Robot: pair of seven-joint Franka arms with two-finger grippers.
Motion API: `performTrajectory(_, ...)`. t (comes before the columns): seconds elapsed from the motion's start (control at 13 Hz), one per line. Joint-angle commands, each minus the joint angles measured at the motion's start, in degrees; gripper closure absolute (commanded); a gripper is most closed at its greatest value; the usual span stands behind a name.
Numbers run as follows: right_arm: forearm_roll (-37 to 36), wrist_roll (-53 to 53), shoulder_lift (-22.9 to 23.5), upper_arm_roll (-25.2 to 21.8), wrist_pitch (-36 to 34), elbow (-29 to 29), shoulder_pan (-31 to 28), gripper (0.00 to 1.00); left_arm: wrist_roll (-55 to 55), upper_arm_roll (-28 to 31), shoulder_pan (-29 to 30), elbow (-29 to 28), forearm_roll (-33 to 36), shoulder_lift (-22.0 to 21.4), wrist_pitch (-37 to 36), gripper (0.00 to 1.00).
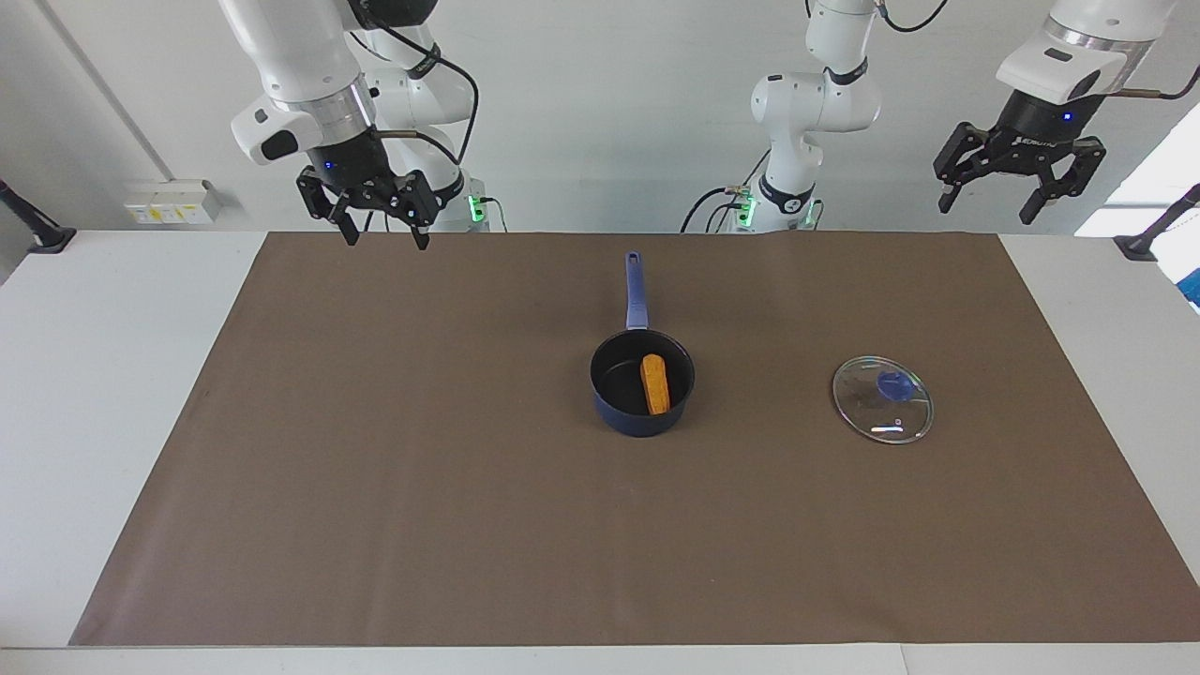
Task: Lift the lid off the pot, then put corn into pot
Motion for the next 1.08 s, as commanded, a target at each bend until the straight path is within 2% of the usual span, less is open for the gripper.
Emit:
performTrajectory(0.0, 0.5, -1.1, -3.4, -1.9, -3.2, 0.9, -1.3, 0.0, -0.3, -0.3, 0.8, 3.7, -0.6, 2.4, -2.2, 0.0)
performTrajectory(0.15, 0.1, -3.5, -3.8, -4.5, -5.8, 0.8, -1.4, 0.0, -0.4, -0.9, 1.2, 3.7, -0.6, 2.4, -2.3, 0.0)
performTrajectory(0.31, -0.1, -13.3, -4.9, -7.9, -6.4, -0.4, -1.3, 0.0, -0.4, -1.6, 1.8, 3.9, -0.4, 2.6, -2.3, 0.0)
performTrajectory(0.62, -0.3, -17.2, -6.2, -8.2, -6.1, -4.3, -2.1, 0.0, -0.7, -3.0, 3.0, 4.6, -0.6, 2.6, -4.1, 0.0)
performTrajectory(0.85, -0.3, -17.1, -6.2, -8.2, -5.2, -4.4, -2.5, 0.0, -6.6, -3.1, 3.3, 4.6, -0.8, 2.6, -4.4, 0.0)
performTrajectory(1.0, -1.0, -17.1, -6.1, -8.0, -4.8, -4.1, -2.1, 0.0, -6.8, -3.2, 3.3, 4.6, -0.8, 2.5, -5.1, 0.0)
